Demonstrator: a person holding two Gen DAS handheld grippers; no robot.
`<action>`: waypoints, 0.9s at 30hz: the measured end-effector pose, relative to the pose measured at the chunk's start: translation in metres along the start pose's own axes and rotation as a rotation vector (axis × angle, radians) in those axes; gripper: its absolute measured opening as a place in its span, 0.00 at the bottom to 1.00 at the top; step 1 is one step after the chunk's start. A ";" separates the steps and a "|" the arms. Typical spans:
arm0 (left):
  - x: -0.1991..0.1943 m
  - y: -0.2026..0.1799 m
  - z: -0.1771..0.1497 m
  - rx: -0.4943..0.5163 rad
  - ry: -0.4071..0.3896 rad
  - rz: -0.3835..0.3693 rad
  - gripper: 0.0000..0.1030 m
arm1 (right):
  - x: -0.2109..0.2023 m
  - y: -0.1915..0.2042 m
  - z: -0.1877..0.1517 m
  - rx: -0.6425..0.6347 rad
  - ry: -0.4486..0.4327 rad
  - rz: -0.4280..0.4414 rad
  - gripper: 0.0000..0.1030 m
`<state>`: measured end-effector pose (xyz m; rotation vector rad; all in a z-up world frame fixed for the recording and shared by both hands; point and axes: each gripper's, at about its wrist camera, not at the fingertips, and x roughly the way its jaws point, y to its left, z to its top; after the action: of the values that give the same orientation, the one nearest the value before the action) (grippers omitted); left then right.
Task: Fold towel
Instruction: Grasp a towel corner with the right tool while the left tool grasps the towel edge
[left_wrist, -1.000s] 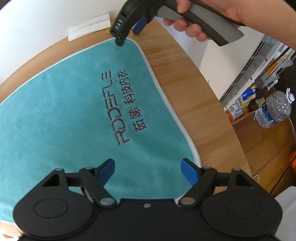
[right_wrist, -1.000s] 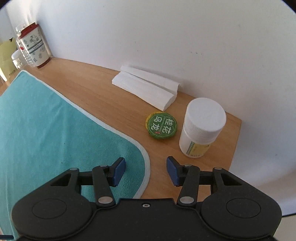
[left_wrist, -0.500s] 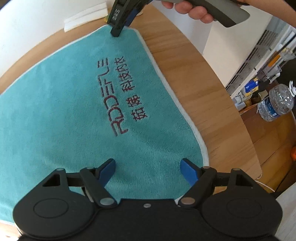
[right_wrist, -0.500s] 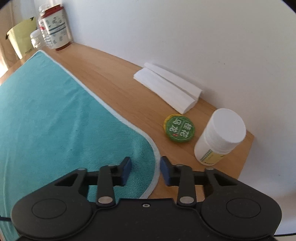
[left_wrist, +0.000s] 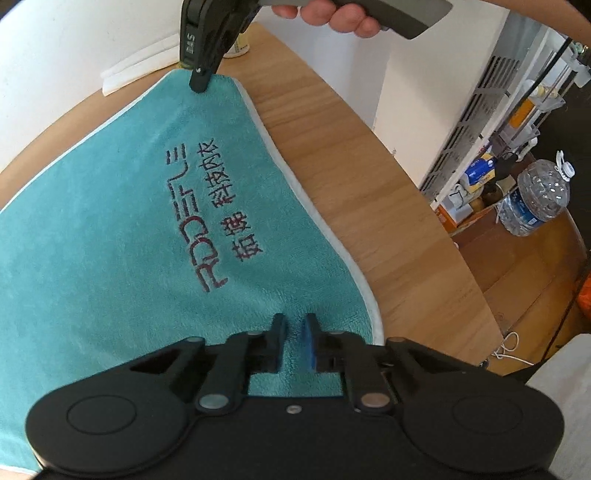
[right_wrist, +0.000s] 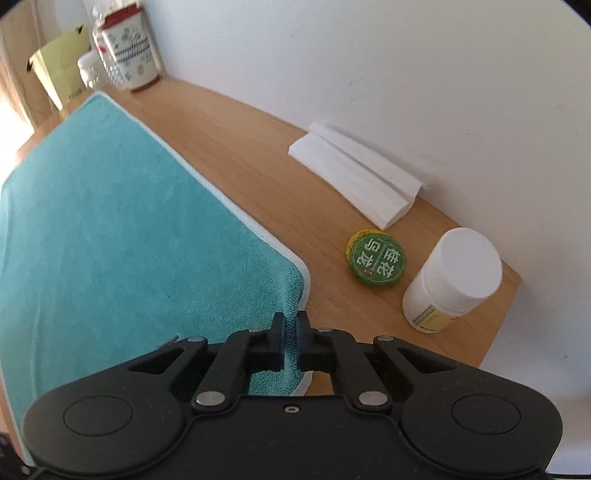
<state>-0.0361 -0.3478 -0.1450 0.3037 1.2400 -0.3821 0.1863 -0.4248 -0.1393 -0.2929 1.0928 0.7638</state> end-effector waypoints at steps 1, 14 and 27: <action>0.000 0.000 -0.001 -0.002 0.000 0.001 0.06 | -0.002 -0.001 0.001 0.007 -0.009 0.001 0.05; -0.004 0.007 0.002 -0.075 0.003 -0.007 0.11 | -0.002 0.000 -0.001 0.015 0.008 -0.003 0.05; 0.003 0.001 -0.003 -0.003 0.061 -0.072 0.51 | 0.003 -0.004 -0.002 0.018 0.032 -0.011 0.05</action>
<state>-0.0372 -0.3461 -0.1487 0.2702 1.3138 -0.4350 0.1887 -0.4275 -0.1430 -0.2966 1.1265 0.7419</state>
